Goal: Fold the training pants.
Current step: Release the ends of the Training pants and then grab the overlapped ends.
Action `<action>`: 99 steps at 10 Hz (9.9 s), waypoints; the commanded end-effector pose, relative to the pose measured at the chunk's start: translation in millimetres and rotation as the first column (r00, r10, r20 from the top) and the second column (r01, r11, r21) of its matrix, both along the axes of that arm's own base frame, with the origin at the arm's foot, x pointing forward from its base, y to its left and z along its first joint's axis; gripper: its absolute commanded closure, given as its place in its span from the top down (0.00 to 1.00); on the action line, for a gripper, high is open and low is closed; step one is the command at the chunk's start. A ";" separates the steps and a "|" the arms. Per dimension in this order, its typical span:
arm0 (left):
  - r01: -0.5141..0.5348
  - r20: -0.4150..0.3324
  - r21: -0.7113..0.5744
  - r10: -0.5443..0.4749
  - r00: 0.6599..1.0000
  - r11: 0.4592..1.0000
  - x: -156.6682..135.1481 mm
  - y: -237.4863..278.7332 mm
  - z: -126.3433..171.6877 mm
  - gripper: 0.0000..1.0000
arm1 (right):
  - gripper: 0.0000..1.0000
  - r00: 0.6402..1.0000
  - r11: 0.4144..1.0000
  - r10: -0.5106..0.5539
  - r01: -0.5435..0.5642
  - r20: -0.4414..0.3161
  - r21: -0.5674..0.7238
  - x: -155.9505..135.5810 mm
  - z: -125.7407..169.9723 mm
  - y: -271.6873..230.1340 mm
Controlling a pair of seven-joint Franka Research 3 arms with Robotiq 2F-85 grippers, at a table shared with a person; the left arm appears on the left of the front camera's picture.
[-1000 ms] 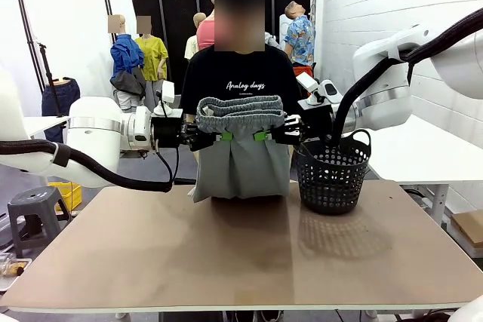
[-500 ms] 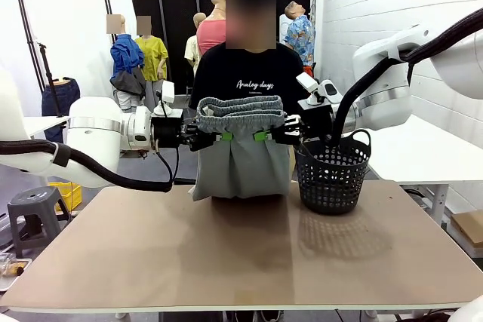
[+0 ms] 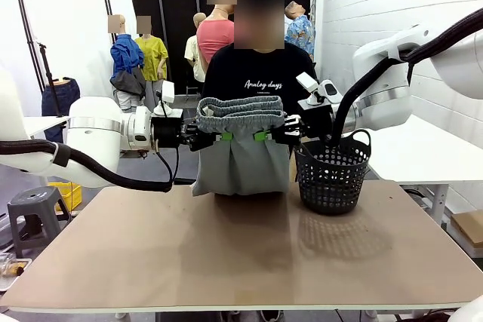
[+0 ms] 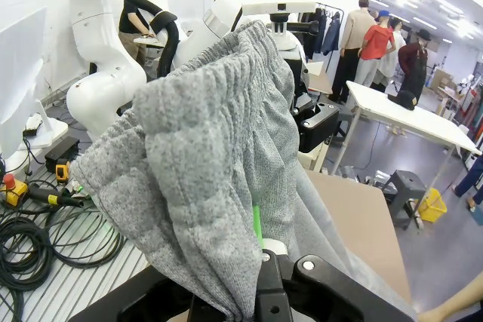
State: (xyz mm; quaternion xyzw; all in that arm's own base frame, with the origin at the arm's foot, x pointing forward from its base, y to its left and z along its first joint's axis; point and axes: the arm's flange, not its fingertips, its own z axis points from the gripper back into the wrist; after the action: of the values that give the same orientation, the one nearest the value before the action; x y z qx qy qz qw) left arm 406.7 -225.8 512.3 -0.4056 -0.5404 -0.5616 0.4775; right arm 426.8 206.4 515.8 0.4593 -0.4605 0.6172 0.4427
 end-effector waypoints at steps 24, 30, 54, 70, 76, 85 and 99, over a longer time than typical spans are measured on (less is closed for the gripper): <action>-0.004 0.009 0.000 0.004 1.000 1.000 -1.4 -0.7 4.4 0.00 | 0.00 1.000 1.000 0.002 -0.002 -0.007 0.023 -2.7 -0.4 -1.0; -0.004 0.009 0.000 0.004 1.000 1.000 -1.4 -0.7 4.4 0.00 | 0.00 1.000 1.000 0.002 -0.002 -0.007 0.023 -2.7 -0.4 -1.0; -0.004 0.009 0.000 0.004 1.000 1.000 -1.4 -0.7 4.4 0.00 | 0.00 1.000 1.000 0.002 -0.002 -0.007 0.023 -2.7 -0.4 -1.0; -0.004 0.009 0.000 0.004 1.000 1.000 -1.4 -0.7 4.4 0.00 | 0.00 1.000 1.000 0.002 -0.002 -0.007 0.023 -2.7 -0.4 -1.0; -0.004 0.009 0.000 0.004 1.000 1.000 -1.4 -0.7 4.4 0.00 | 0.00 1.000 1.000 0.002 -0.002 -0.007 0.023 -2.7 -0.4 -1.0; -0.004 0.009 0.000 0.004 1.000 1.000 -1.4 -0.7 4.4 0.00 | 0.00 1.000 1.000 0.002 -0.002 -0.007 0.023 -2.7 -0.4 -1.0; -0.004 0.009 0.000 0.004 1.000 1.000 -1.4 -0.7 4.4 0.00 | 0.00 1.000 1.000 0.002 -0.002 -0.007 0.023 -2.7 -0.4 -1.0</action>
State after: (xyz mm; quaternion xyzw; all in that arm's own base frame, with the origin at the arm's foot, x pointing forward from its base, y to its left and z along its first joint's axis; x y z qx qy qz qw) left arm 406.0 -226.7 512.6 -0.4055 -0.5400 -0.5627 0.4768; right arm 427.2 204.9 515.9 0.4599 -0.4614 0.6160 0.4429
